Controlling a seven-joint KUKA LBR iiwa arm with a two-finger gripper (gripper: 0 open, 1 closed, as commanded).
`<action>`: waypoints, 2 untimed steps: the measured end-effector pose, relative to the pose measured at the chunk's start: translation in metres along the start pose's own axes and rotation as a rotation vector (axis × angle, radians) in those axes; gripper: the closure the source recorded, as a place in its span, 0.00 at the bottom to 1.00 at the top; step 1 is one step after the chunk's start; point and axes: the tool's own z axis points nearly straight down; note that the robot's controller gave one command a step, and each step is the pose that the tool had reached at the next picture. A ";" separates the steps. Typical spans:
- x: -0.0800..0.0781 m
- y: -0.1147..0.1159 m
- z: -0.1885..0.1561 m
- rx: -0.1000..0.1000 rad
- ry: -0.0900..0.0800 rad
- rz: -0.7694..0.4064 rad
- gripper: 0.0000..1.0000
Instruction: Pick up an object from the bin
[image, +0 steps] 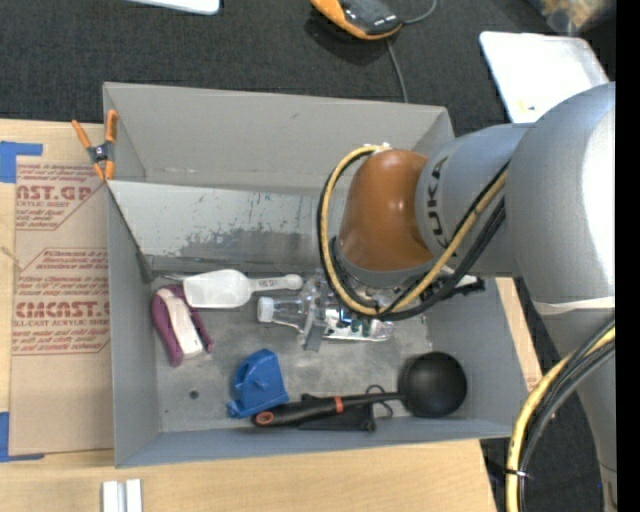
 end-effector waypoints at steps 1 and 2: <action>-0.005 -0.003 0.030 0.000 -0.002 0.095 1.00; -0.004 -0.001 -0.032 0.003 0.007 0.042 1.00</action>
Offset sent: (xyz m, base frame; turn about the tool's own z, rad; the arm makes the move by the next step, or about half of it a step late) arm 0.0030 0.0027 0.0911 -0.0045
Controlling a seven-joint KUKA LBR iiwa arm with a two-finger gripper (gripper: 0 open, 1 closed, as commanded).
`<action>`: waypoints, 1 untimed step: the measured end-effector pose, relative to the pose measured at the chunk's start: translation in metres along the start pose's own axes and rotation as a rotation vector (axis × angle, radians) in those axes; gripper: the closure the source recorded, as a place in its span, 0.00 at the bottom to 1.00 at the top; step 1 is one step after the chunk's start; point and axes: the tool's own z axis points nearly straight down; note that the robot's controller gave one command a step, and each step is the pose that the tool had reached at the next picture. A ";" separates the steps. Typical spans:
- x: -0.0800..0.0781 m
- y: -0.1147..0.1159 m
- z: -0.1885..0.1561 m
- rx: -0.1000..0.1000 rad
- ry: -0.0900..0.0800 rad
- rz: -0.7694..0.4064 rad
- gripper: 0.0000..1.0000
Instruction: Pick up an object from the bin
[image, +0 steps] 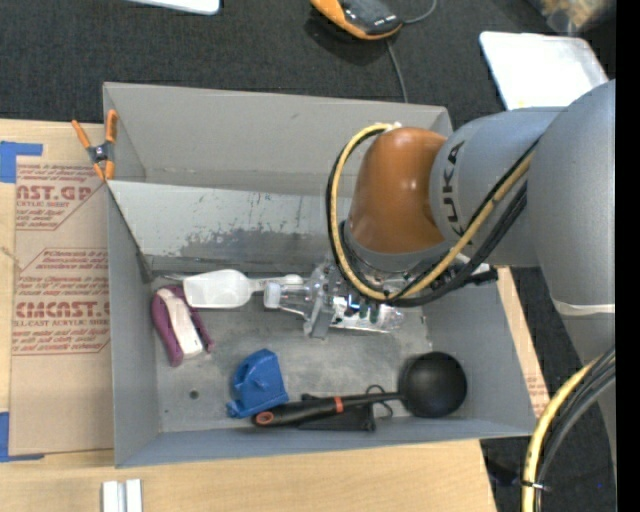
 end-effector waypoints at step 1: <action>-0.005 0.005 -0.076 -0.001 0.001 0.006 1.00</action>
Offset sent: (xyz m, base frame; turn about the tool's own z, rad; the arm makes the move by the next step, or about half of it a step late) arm 0.0146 -0.0116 -0.0610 0.0621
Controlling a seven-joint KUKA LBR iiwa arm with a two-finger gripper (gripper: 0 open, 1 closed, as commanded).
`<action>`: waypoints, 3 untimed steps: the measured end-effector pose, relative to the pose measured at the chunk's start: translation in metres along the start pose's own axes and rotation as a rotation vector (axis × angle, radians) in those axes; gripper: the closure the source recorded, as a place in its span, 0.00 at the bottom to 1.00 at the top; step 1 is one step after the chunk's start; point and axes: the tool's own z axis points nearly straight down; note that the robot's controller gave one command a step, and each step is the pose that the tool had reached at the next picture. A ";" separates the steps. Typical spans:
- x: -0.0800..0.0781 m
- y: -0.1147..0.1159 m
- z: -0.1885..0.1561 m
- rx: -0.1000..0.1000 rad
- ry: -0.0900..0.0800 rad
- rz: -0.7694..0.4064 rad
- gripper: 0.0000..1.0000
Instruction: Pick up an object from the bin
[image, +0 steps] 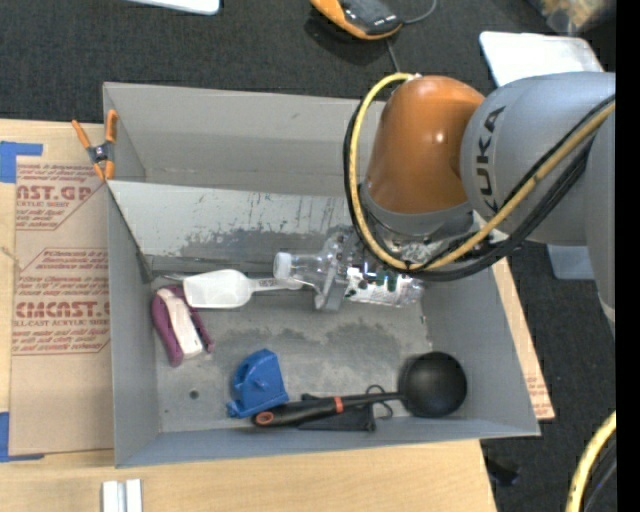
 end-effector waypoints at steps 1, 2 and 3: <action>-0.007 -0.003 0.023 -0.003 -0.014 0.019 1.00; 0.002 0.007 0.055 -0.004 -0.011 0.034 1.00; -0.004 0.003 0.072 -0.002 -0.008 0.063 1.00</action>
Offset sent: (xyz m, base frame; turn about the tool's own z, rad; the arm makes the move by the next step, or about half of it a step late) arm 0.0000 0.0061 -0.0538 0.0355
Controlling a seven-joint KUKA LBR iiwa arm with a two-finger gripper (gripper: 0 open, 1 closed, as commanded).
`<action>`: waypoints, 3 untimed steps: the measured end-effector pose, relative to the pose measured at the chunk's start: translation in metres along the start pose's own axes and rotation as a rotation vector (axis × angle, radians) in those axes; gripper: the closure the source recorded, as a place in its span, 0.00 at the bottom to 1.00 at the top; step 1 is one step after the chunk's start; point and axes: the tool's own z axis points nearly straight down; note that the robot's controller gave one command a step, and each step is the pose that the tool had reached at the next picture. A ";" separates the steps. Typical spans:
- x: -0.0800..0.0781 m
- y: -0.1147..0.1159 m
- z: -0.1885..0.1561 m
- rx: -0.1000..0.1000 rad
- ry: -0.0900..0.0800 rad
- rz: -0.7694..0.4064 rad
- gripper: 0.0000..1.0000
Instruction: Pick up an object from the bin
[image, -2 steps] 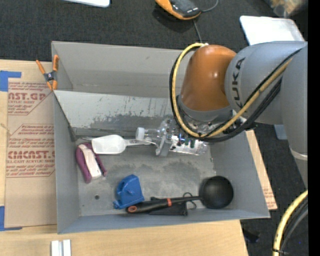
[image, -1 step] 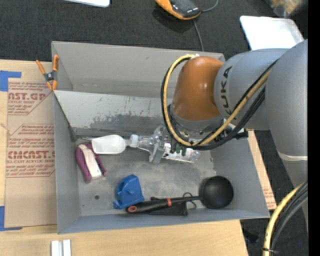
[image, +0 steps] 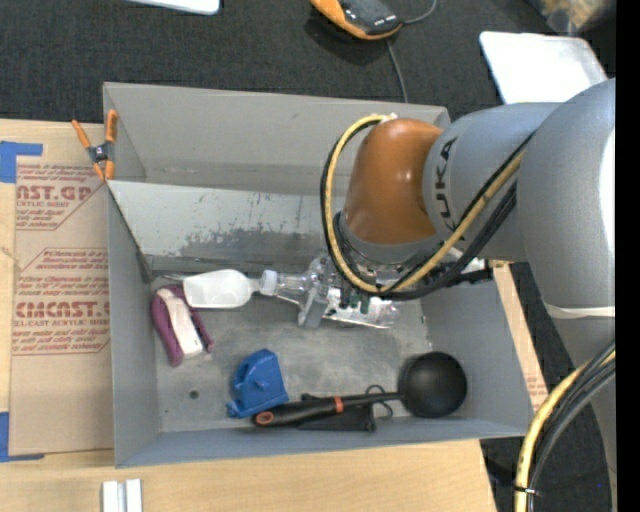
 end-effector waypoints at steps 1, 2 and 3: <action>-0.002 -0.001 -0.046 -0.001 0.000 0.014 1.00; -0.006 0.003 -0.036 -0.003 -0.008 0.028 1.00; -0.005 0.001 -0.010 0.000 0.000 0.052 1.00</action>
Offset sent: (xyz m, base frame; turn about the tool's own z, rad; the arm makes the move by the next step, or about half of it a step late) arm 0.0048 0.0049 -0.0121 0.0396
